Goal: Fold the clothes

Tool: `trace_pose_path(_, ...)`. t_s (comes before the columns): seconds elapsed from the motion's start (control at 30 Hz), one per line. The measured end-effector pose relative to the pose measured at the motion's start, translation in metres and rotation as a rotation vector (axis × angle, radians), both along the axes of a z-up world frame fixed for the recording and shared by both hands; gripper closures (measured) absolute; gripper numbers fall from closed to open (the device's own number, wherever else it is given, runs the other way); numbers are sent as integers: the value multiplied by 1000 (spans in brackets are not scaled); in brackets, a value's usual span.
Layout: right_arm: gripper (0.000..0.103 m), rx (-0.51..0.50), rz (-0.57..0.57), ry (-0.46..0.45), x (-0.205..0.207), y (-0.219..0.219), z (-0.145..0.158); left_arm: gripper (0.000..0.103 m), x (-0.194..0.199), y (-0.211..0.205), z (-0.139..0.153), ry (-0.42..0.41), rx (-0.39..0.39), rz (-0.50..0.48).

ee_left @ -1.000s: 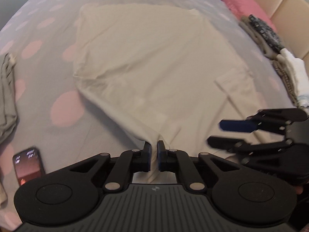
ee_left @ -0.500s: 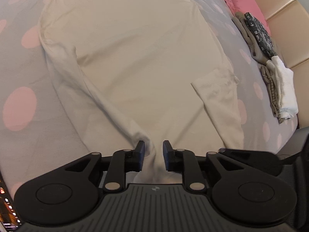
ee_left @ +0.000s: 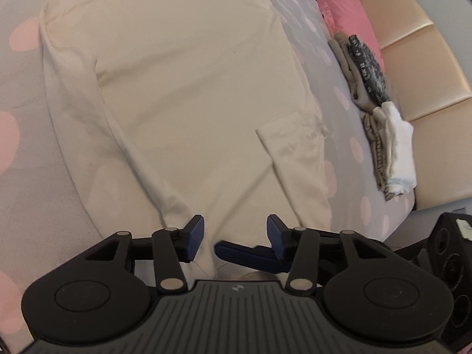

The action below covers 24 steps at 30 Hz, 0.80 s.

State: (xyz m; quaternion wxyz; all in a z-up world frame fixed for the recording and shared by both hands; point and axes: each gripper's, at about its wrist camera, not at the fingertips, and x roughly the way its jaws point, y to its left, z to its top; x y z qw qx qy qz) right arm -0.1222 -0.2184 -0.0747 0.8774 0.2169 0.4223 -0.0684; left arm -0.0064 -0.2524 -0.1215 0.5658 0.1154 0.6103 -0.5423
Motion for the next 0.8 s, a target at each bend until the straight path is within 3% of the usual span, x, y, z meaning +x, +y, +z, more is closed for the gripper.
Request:
trace_pose_path(0.17, 55, 7, -54, 16, 11, -3, -6, 57, 2, 0, 0, 2, -4, 33)
trace_pose_path(0.23, 74, -3, -56, 40, 14, -2, -10, 57, 6, 3, 4, -7, -9, 53)
trace_pose_path(0.33, 89, -19, -59, 62, 13, -1, -12, 57, 18, 7, 14, -18, -13, 79)
trace_pose_path(0.43, 90, -11, -68, 61, 10, -5, -12, 53, 39, 12, 22, -45, -2, 114)
trace_pose_path(0.57, 90, 27, -70, 47, 6, -12, -12, 52, 87, 17, 25, -156, 39, 195)
trace_pose_path(0.7, 91, 76, -6, -2, 6, -8, -2, 52, 141, 21, 22, -224, 50, 302)
trace_pose_path(0.8, 92, 115, 58, -47, 5, 3, 7, 52, 179, 21, 16, -231, 41, 390)
